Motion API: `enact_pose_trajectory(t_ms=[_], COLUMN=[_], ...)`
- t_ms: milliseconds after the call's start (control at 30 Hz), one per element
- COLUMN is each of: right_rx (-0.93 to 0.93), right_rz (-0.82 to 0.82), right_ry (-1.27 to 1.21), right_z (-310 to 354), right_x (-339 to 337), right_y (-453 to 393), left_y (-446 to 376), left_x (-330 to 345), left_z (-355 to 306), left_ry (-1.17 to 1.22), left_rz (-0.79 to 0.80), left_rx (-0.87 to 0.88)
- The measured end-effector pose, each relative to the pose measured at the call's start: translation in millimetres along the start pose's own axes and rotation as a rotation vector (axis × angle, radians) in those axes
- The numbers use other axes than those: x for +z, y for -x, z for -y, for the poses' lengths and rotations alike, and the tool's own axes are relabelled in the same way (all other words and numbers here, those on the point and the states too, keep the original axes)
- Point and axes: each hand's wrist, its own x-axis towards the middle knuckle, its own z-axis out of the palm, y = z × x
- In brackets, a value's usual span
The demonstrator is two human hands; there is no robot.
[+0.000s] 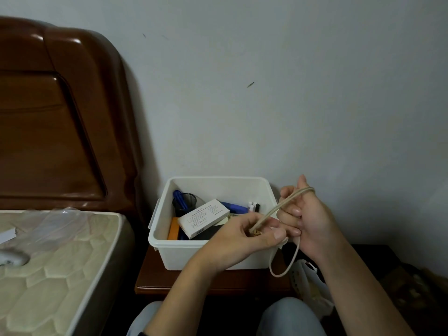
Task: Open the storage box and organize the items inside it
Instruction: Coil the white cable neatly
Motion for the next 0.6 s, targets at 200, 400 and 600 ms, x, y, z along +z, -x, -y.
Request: enact_pose_trajectory(t_ms=[200, 400, 600], right_rx=[0.006, -0.089, -0.162], right_rz=[0.004, -0.105, -0.132], right_ry=[0.017, 0.155, 0.187], right_z=[3.2, 0.5, 0.0], right_x=[-3.5, -3.8, -2.1], right_y=[-1.7, -0.1, 1.3], left_y=[-3.9, -7.5, -8.7], left_x=[-4.2, -6.9, -4.0], left_z=[6.1, 11.2, 16.6], left_ry=[-0.225, -0.396, -0.454], left_rz=[-0.203, -0.283, -0.282], left_rx=[0.018, -0.119, -0.141])
